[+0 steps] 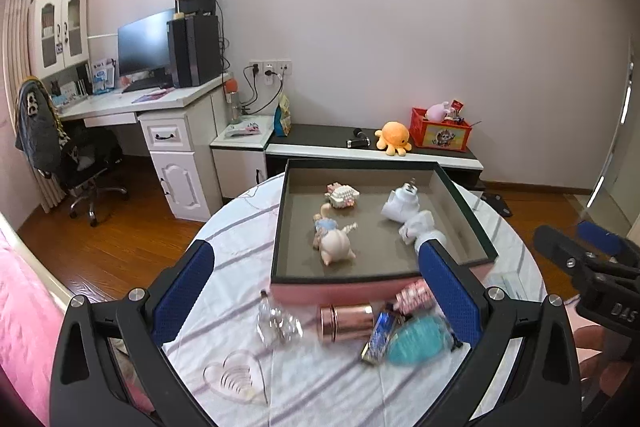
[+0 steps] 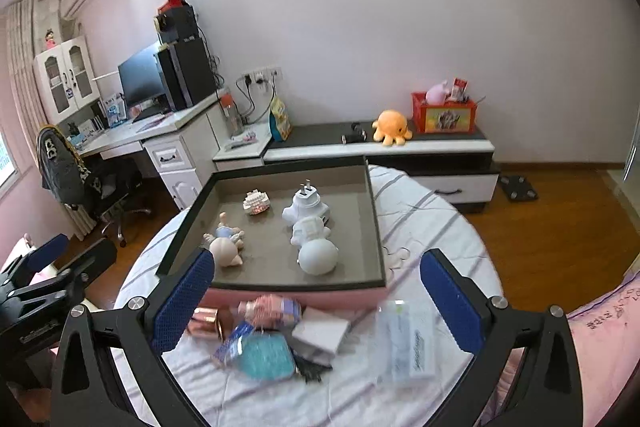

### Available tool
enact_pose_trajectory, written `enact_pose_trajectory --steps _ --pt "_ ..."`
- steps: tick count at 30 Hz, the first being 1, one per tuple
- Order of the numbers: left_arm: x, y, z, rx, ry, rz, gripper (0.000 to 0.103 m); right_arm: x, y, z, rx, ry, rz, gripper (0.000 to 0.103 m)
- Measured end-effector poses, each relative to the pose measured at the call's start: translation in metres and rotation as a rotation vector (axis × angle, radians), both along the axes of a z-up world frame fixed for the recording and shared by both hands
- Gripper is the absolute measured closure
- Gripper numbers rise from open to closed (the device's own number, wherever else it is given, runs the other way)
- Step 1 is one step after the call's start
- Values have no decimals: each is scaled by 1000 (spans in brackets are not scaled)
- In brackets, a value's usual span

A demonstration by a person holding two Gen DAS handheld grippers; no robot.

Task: Organize rigid objects
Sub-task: 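Withdraw both tools from the box toward the table edge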

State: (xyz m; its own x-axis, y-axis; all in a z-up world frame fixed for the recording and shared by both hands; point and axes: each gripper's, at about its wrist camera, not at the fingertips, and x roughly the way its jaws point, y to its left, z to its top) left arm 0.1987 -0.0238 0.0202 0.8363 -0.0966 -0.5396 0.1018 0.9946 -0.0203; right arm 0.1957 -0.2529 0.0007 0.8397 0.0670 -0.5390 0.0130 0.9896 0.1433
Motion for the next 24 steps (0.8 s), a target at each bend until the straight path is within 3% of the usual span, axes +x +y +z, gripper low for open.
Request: enact_pose_trajectory --steps 11,24 --pt "-60 -3 -5 -10 -6 18 0 -79 10 0 -55 -72 -20 0" --pt "-101 4 -16 -28 -18 30 0 -108 20 -11 -64 -51 -6 0"
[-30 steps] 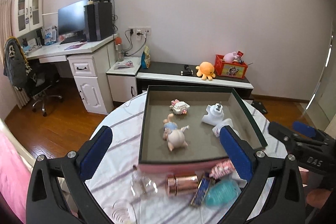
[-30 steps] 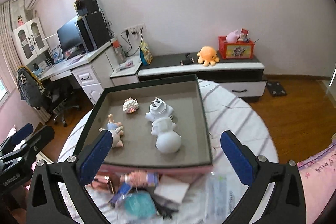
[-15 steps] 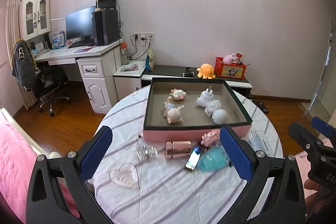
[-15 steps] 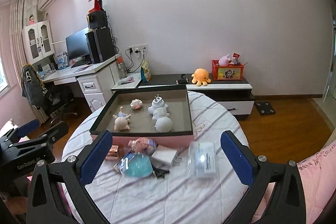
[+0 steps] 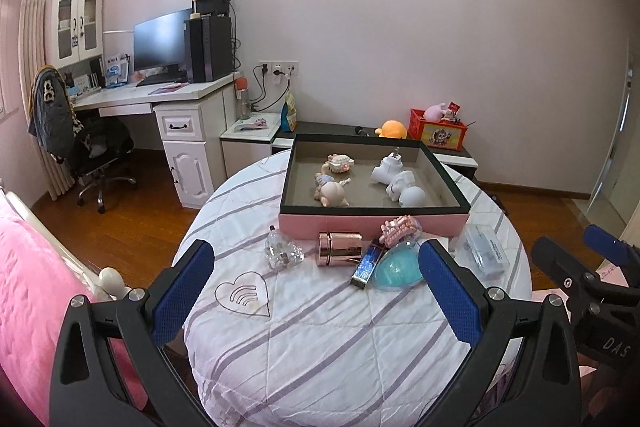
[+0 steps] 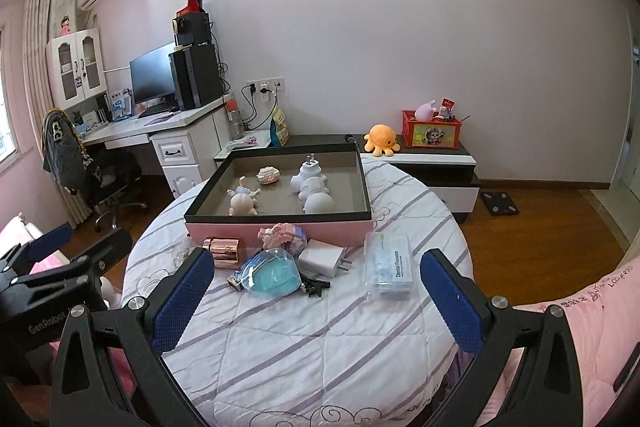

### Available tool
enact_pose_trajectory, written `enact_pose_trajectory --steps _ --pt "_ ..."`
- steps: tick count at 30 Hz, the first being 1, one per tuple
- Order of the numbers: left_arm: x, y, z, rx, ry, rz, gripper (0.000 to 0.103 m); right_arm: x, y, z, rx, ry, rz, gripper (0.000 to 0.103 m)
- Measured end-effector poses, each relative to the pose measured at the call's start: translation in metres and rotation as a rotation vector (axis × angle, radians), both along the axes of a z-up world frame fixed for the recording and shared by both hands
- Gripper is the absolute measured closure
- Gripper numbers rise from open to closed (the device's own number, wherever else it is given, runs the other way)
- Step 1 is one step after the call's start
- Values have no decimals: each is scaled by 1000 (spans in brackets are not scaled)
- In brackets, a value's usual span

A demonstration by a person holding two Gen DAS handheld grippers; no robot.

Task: Organize rigid objects
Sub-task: 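Withdraw both tools from the box toward the table edge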

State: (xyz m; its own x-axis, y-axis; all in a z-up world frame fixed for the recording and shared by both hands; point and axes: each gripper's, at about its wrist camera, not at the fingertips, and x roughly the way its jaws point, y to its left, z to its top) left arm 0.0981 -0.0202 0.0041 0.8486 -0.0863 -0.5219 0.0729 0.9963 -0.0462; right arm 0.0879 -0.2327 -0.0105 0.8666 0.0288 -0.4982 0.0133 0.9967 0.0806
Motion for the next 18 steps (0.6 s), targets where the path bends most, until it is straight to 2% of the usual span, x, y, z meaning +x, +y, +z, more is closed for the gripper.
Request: enact_pose_trajectory --steps 18 --pt "-5 -1 -5 -13 18 -7 0 -6 4 -1 -2 0 1 0"
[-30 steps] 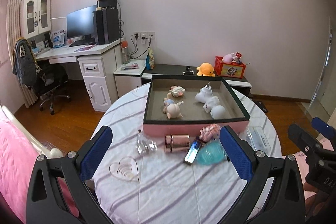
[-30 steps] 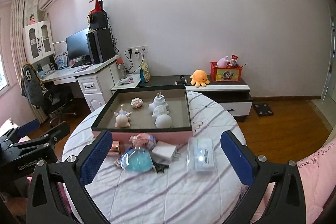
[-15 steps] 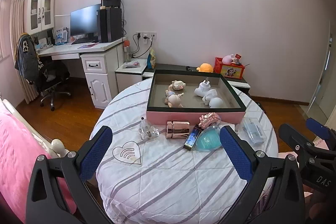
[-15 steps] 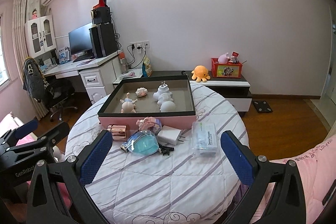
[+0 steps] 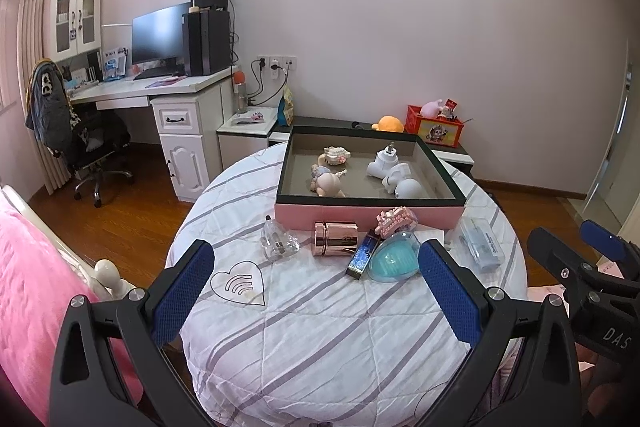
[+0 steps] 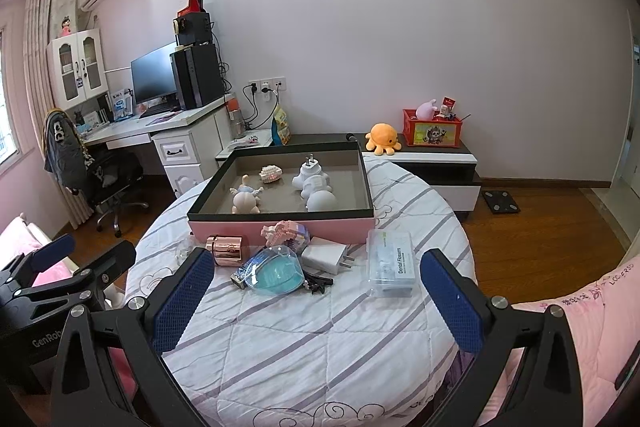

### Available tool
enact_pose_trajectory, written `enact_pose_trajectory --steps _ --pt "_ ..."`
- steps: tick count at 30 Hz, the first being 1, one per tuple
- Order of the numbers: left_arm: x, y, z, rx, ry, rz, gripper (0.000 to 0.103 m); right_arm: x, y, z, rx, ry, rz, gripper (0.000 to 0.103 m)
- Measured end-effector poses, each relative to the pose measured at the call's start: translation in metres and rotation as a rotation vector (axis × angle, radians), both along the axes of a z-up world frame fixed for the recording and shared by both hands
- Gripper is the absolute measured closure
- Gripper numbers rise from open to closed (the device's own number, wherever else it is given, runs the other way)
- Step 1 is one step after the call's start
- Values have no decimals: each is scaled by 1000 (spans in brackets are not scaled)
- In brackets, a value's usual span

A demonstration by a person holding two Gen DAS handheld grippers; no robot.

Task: Organize rigid objects
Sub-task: 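Withdraw both tools from the box toward the table edge, then grasp the clear glass bottle with the left tool while the right tool grasps the blue-tinted case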

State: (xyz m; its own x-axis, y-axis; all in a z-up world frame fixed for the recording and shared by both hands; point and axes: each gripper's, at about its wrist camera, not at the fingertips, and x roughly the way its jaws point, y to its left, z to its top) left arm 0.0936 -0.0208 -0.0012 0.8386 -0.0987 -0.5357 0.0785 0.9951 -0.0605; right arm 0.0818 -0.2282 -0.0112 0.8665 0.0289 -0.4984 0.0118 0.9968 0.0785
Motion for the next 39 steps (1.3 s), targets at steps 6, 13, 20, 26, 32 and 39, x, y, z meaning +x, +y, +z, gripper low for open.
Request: enact_pose_trajectory --steps 6,13,20,26,32,39 --pt "0 2 -3 -3 8 4 0 -1 0 -2 6 6 -6 0" --pt "4 5 -13 -8 32 10 0 1 -2 -8 8 17 -9 0" --pt "13 8 -23 -10 57 14 0 9 -8 -14 13 42 -21 0" --pt "21 14 -34 7 73 27 0 18 -6 -22 14 69 -15 0" --pt "47 30 -60 20 130 65 0 38 4 -41 1 132 16 0" --pt "105 44 -99 16 228 81 0 71 22 -70 -21 223 52 0"
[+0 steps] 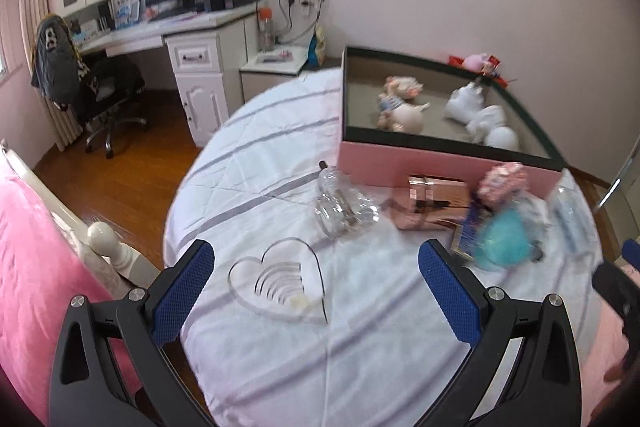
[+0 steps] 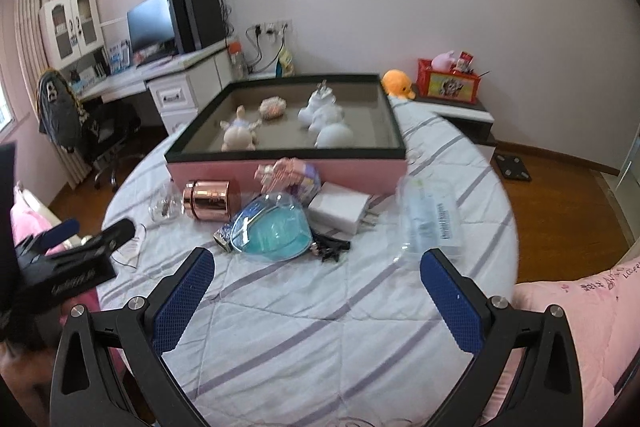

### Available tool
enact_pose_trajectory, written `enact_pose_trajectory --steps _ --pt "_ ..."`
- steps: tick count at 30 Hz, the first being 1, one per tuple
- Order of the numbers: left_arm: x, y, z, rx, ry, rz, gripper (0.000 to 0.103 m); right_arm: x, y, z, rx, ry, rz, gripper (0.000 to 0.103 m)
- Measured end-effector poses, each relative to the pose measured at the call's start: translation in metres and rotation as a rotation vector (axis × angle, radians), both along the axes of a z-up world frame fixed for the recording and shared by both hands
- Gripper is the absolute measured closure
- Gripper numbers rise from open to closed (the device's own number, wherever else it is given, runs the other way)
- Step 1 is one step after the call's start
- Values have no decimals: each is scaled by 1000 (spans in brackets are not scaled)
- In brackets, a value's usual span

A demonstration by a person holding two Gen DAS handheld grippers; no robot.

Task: Organize rigid objects
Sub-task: 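Grasp the clear glass bottle with the left tool while the right tool grasps the blue-tinted case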

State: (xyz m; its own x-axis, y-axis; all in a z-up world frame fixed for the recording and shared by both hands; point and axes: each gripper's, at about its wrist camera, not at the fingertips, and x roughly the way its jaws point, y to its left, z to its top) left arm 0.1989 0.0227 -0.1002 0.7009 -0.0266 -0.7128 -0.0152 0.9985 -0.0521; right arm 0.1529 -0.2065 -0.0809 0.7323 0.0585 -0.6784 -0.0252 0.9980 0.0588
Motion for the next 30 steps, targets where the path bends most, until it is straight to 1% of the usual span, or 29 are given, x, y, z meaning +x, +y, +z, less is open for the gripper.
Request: enact_pose_trajectory --steps 5,9,11,13,15,18,19,20,21,22,23,24,25,26,30 --pt "40 0 -25 11 74 -6 0 24 14 -19 -36 51 18 0" --pt "58 -2 -34 32 96 0 0 43 21 -32 -64 87 30 0" --pt "67 -1 -41 19 119 3 0 53 24 -39 -79 104 38 0" --pt "73 0 -44 12 140 10 0 60 27 -44 -88 117 55 0" --pt "78 -5 -44 22 140 8 0 67 31 -50 -107 129 69 0" --pt "86 -11 -45 26 142 -12 3 75 35 -56 -108 140 93 0" --pt "87 -13 -44 20 137 -22 8 77 36 -60 -117 149 101 0" --pt "87 -13 -44 20 133 -26 12 78 37 -63 -117 156 110 3" --pt "86 -12 -43 16 126 -30 14 79 36 -65 -111 158 112 10" --pt "84 -11 -42 10 118 -33 22 78 35 -65 -115 149 106 11" --pt "82 -10 -41 5 110 -37 29 76 33 -64 -106 139 104 20" --pt "80 -9 -40 -8 102 -43 32 75 30 -63 -91 137 100 27" --pt "78 -8 -39 -16 97 -45 40 75 28 -63 -79 134 99 27" --pt "77 -7 -38 -29 93 -51 50 74 27 -63 -75 135 101 27" --pt "68 -2 -37 -76 86 -67 50 67 22 -60 -50 127 102 27"
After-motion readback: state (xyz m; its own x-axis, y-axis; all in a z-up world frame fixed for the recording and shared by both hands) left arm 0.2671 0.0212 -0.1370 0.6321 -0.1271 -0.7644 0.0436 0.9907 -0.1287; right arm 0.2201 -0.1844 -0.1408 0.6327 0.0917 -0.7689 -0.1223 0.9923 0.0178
